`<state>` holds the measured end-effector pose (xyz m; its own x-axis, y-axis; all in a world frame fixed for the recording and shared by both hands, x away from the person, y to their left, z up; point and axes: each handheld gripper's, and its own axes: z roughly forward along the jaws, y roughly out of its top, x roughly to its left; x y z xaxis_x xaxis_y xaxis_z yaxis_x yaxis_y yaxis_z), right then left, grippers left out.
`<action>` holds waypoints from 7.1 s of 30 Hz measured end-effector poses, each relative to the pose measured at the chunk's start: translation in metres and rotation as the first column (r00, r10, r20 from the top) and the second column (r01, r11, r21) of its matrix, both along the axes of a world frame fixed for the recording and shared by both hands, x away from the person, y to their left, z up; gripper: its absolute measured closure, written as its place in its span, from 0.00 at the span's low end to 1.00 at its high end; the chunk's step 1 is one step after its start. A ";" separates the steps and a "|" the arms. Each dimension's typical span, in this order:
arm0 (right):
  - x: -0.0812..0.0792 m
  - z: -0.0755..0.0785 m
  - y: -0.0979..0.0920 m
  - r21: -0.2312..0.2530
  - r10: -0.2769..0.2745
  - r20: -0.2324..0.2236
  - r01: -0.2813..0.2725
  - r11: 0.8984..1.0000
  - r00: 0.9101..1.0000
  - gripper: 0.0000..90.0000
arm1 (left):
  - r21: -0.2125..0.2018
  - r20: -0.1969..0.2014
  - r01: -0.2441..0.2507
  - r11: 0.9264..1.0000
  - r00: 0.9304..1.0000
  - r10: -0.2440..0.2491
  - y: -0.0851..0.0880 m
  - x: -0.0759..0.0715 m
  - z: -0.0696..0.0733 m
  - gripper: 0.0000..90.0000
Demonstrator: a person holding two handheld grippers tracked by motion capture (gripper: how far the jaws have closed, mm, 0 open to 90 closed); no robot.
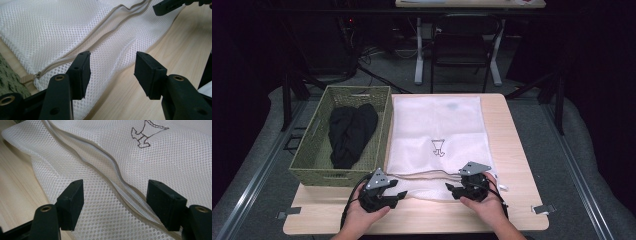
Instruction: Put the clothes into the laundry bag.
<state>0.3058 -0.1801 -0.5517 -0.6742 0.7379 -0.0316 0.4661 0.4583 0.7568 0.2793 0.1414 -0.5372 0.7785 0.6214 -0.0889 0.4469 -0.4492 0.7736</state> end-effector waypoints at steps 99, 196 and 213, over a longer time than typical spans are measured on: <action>0.002 -0.004 0.003 -0.016 0.006 -0.004 -0.006 1.000 1.000 0.34 | -0.071 0.023 -0.310 0.948 0.950 0.313 0.084 0.023 0.071 0.40; 0.001 -0.003 0.003 -0.018 0.009 0.006 -0.009 1.000 1.000 0.34 | 0.185 -0.150 -0.578 0.795 0.783 0.604 0.134 0.182 0.073 0.31; 0.001 -0.004 0.003 -0.018 0.007 0.000 -0.007 1.000 1.000 0.34 | 0.244 -0.233 -0.584 0.774 0.740 0.631 0.136 0.208 0.044 0.31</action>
